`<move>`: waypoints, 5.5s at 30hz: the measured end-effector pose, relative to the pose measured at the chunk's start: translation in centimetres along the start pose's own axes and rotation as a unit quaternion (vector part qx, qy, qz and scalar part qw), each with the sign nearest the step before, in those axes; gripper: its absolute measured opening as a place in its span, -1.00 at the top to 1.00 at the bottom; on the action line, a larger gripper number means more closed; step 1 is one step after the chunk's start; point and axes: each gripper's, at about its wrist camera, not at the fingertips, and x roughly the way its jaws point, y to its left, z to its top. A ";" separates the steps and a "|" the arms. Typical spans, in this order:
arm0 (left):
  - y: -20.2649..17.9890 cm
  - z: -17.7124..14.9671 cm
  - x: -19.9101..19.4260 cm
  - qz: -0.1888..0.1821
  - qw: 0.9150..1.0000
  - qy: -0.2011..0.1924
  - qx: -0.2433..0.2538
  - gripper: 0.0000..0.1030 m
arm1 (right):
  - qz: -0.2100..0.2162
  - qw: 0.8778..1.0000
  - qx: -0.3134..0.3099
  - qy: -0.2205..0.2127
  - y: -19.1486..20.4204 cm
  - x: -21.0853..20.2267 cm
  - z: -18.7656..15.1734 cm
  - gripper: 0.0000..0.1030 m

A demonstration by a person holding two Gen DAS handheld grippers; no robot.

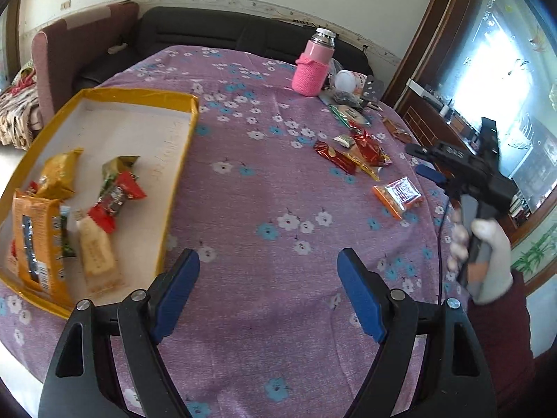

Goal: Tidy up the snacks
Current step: 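Return the right tool to the pile and grasp a red candy, then release the red candy on the table and grasp the red wafer bar with the right tool, then grasp the red candy with the left tool while the right holds the wafer bar, then carry the candy and wafer bar into the tray and open both tools, then move both tools back over the snack pile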

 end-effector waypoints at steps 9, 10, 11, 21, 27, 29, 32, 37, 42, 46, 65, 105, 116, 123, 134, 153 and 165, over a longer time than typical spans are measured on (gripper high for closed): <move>0.9 0.4 0.0 0.004 1.000 -0.006 0.000 -0.59 | -0.029 0.996 -0.044 0.068 2.1 8.4 2.6 -0.20; 1.1 0.5 0.1 0.005 1.000 -0.006 -0.002 -0.59 | -0.038 0.995 -0.054 0.077 2.5 8.9 2.3 0.15; 1.3 0.6 0.2 0.004 1.000 -0.006 -0.004 -0.59 | -0.044 0.993 -0.063 0.089 3.0 9.3 1.8 0.40; 2.6 0.9 2.0 -0.009 1.000 0.016 -0.024 -0.59 | 0.118 0.968 -0.123 0.185 8.6 7.2 -2.8 0.08; 2.3 0.7 2.3 -0.018 0.999 0.026 -0.020 -0.59 | -0.007 0.964 -0.232 0.129 10.2 10.8 -1.0 -0.25; 2.2 0.7 2.4 -0.017 0.999 0.027 -0.017 -0.59 | -0.037 0.955 -0.261 0.138 10.4 12.8 -1.1 -0.25; 2.1 0.7 2.6 -0.015 0.999 0.032 -0.011 -0.59 | -0.057 0.946 -0.284 0.143 10.3 14.6 -1.6 -0.21; 1.6 0.9 3.6 -0.026 0.999 0.040 -0.008 -0.59 | -0.069 0.951 -0.267 0.143 10.1 14.5 -1.6 0.24; 1.0 1.2 5.9 -0.039 0.997 0.067 -0.009 -0.59 | -0.062 0.955 -0.235 0.169 9.6 12.7 -3.0 0.50; -0.2 1.8 8.6 -0.039 0.995 0.088 0.000 -0.58 | -0.043 0.961 -0.212 0.169 8.8 10.0 -5.0 0.49; -1.6 4.8 13.2 -0.005 0.998 0.053 0.024 0.74 | -0.006 0.972 -0.199 0.126 7.6 4.0 -10.8 0.57; 3.3 6.7 7.3 0.024 0.999 -0.012 0.025 0.23 | 0.034 0.976 -0.203 0.064 11.3 1.7 -12.6 0.53; 15.5 9.4 -0.4 0.072 0.991 -0.078 -0.083 0.22 | 0.167 0.959 -0.209 0.091 22.1 1.6 -11.6 0.54; 21.7 10.6 3.3 0.114 0.984 -0.045 -0.132 0.21 | 0.171 0.944 -0.246 0.140 30.0 7.3 -13.6 0.54; 23.5 10.3 1.7 0.096 0.980 -0.057 -0.164 -0.25 | 0.120 0.950 -0.254 0.139 31.9 11.3 -14.5 0.23; 9.8 4.0 -4.4 0.214 0.964 -0.149 -0.050 -0.47 | 0.085 0.983 -0.154 0.048 19.3 0.9 -12.4 -0.09; 1.1 0.3 -1.4 0.172 0.981 -0.077 0.030 -0.47 | 0.005 0.999 -0.042 0.002 4.4 -4.1 -10.2 -0.13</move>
